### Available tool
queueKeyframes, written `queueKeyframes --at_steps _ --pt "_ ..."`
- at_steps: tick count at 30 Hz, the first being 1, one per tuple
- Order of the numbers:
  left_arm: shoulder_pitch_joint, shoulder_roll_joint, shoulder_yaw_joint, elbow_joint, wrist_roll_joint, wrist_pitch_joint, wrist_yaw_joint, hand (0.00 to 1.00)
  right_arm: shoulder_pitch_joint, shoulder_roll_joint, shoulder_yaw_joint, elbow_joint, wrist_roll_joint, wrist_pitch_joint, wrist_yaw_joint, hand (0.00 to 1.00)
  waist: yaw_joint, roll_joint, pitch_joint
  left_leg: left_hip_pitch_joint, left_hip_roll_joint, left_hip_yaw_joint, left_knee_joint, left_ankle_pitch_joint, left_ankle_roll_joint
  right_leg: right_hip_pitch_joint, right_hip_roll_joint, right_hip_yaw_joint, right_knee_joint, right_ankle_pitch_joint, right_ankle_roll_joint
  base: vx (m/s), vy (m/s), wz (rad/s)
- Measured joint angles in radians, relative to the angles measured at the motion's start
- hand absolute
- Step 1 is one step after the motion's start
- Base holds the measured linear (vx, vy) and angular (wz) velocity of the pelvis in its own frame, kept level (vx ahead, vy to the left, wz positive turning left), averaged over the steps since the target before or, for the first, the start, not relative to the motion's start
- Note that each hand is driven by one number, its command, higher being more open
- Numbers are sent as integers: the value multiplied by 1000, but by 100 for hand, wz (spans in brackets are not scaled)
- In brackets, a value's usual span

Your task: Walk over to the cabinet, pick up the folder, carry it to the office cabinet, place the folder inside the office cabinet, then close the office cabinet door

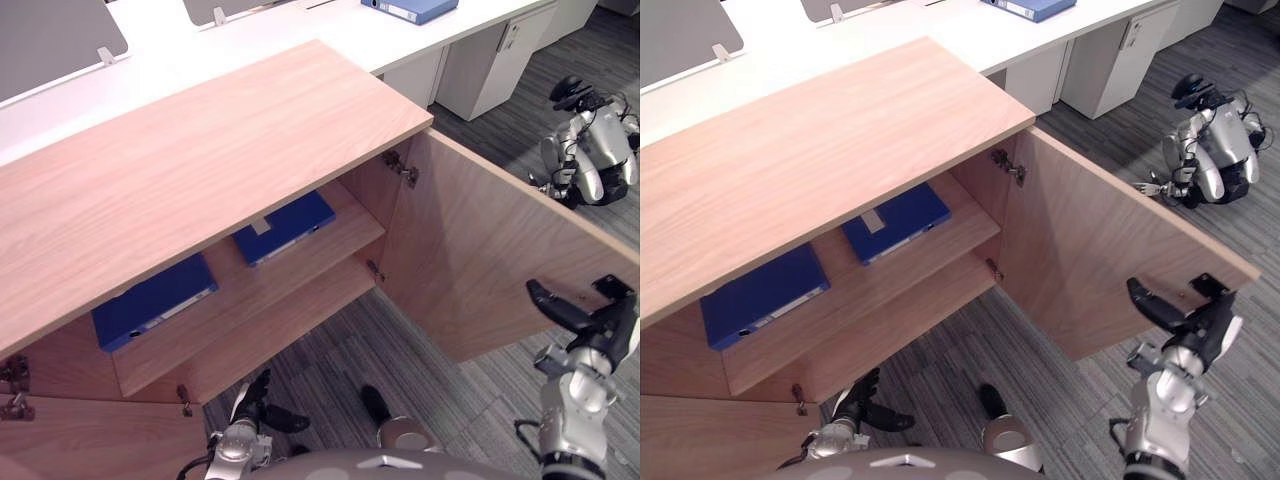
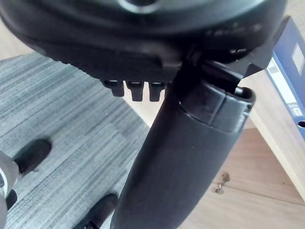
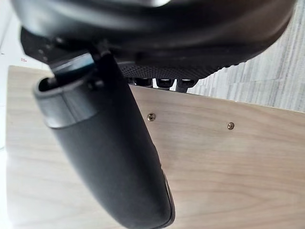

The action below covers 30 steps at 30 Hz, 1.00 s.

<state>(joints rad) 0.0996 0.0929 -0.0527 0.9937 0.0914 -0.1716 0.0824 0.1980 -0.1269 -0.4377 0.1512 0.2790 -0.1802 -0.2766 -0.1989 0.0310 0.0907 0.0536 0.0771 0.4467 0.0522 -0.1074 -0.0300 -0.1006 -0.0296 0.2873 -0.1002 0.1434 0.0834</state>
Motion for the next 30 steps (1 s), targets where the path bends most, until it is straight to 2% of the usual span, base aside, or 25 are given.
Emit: queueKeyframes --at_steps 6,10,14,17,19,23,24,27,30 --pt "-18 -1 -1 36 7 4 1 100 196 118 134 -147 41 -36 25 100 -1 -30 -19 5 3 5 3 0 -3 2 4 10 0 5 -2 10 -4 -5" --pt "-25 0 -9 63 9 13 16 100 317 131 254 -228 74 -50 39 100 -1 -43 -23 5 3 17 11 -5 -11 0 4 24 5 12 -2 -6 9 -10" --pt "-41 0 -23 62 22 22 20 100 455 103 397 -318 75 -50 86 100 -1 -57 -21 4 8 22 23 -14 -21 -7 8 33 18 11 -13 -19 -1 -13" --pt "-65 11 -59 63 34 22 18 100 522 31 498 -360 75 -36 152 100 -1 -73 -20 -4 7 19 24 -17 -17 -29 5 28 47 8 -18 -25 -2 -17" --pt "-88 21 -87 63 39 24 16 100 548 -44 572 -382 75 -6 212 100 1 -90 -21 -10 3 3 24 -17 -16 -38 4 12 63 7 -21 -35 -4 -10" --pt "-123 25 -123 71 39 24 4 100 562 -135 662 -426 77 52 313 100 8 -101 -19 -12 0 -26 23 -9 -15 -38 4 -9 79 0 -29 2 -8 12" --pt "-128 26 -129 70 39 24 -2 100 561 -157 697 -442 77 65 351 100 19 -103 -19 -12 1 -34 21 -6 -19 -37 4 -15 80 -1 -30 27 -22 19" --pt "-125 33 -129 70 37 25 -2 100 531 -177 775 -483 77 81 438 100 45 -110 -15 -9 2 -57 20 7 -17 -29 2 -40 81 -1 -39 50 -24 23" --pt "-115 52 -128 70 37 29 -2 100 466 -163 816 -511 77 80 482 100 63 -127 -8 -6 2 -81 20 8 -17 -16 -2 -64 80 -7 -39 36 -5 25"
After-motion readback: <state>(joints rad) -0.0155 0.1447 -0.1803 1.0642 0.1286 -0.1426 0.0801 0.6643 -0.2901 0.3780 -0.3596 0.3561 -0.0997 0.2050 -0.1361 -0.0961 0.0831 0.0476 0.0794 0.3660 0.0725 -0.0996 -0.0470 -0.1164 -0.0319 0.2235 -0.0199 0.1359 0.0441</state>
